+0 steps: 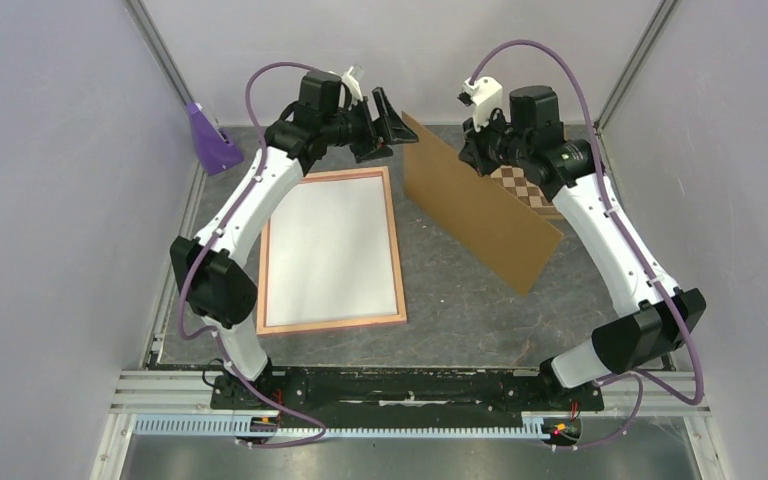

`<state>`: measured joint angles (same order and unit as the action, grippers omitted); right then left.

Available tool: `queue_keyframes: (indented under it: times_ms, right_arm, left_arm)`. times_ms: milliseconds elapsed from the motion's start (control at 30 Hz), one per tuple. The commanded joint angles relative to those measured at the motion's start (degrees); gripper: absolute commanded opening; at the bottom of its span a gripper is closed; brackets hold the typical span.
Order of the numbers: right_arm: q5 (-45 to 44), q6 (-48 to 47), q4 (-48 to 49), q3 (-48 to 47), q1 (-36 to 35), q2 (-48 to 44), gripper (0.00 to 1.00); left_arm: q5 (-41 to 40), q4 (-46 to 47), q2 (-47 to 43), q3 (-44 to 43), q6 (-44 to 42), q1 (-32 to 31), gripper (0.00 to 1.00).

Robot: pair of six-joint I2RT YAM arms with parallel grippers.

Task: Put the photo into the frame
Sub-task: Turn over the photo frame item at the center of the board.

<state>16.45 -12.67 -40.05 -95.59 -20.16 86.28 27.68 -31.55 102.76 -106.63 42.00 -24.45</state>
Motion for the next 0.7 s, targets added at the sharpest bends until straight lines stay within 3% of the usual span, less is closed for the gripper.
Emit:
queue_keyframes:
  times_ms: [0, 333, 667]
  right_arm:
    - [-2.86, -0.59, 2.77, 3.30, -0.31, -2.59, 0.00]
    - [-4.73, -0.02, 8.18, 11.69, -4.63, -6.88, 0.00]
    - [-6.60, 1.31, 10.57, 13.59, -9.24, -7.47, 0.00]
  left_arm:
    - [1.96, 0.96, -1.32, -0.09, 5.25, -1.47, 0.85]
    - [1.11, 1.10, 1.97, -3.71, 13.85, -2.66, 0.85]
    - [-0.52, -0.49, 4.32, -2.63, 14.97, -5.42, 0.80]
